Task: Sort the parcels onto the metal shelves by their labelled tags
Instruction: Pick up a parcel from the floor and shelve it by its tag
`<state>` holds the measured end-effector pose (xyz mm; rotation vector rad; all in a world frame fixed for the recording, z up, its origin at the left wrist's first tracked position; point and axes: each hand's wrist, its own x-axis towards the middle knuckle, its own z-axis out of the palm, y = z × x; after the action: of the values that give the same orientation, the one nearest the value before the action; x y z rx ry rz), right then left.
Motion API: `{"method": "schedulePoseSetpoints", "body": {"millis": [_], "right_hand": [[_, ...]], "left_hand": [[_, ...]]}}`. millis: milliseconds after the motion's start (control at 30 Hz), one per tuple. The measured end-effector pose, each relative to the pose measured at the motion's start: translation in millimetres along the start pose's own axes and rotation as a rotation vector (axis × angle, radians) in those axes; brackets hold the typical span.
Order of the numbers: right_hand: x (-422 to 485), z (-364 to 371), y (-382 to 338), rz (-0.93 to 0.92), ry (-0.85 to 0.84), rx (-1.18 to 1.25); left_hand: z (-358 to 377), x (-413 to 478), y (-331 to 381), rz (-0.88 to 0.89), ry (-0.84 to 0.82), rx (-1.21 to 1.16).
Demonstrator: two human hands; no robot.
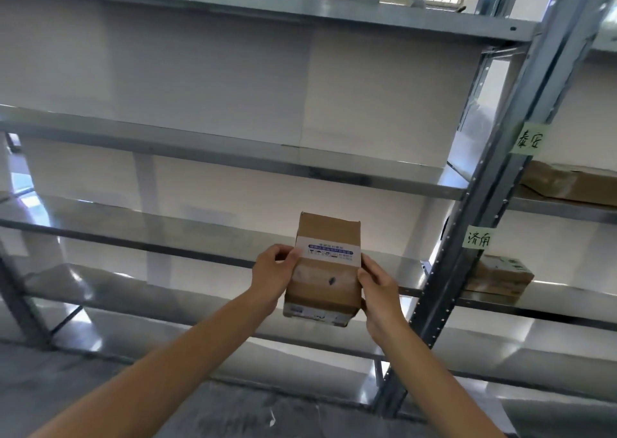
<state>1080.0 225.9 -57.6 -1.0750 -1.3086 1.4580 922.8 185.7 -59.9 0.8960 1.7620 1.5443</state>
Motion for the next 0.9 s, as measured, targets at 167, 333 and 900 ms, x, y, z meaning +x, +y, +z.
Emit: {"method": "schedulePoseSetpoints", "body": {"millis": [167, 333, 900], "right_hand": [[4, 12, 3, -0.019, -0.008, 0.015], [13, 53, 4, -0.026, 0.031, 0.029], [17, 137, 22, -0.034, 0.053, 0.005]], "left_hand": [[-15, 10, 1, 0.019, -0.069, 0.007], [-45, 35, -2, 0.013, -0.054, 0.032], [-107, 68, -22, -0.088, -0.093, 0.062]]}}
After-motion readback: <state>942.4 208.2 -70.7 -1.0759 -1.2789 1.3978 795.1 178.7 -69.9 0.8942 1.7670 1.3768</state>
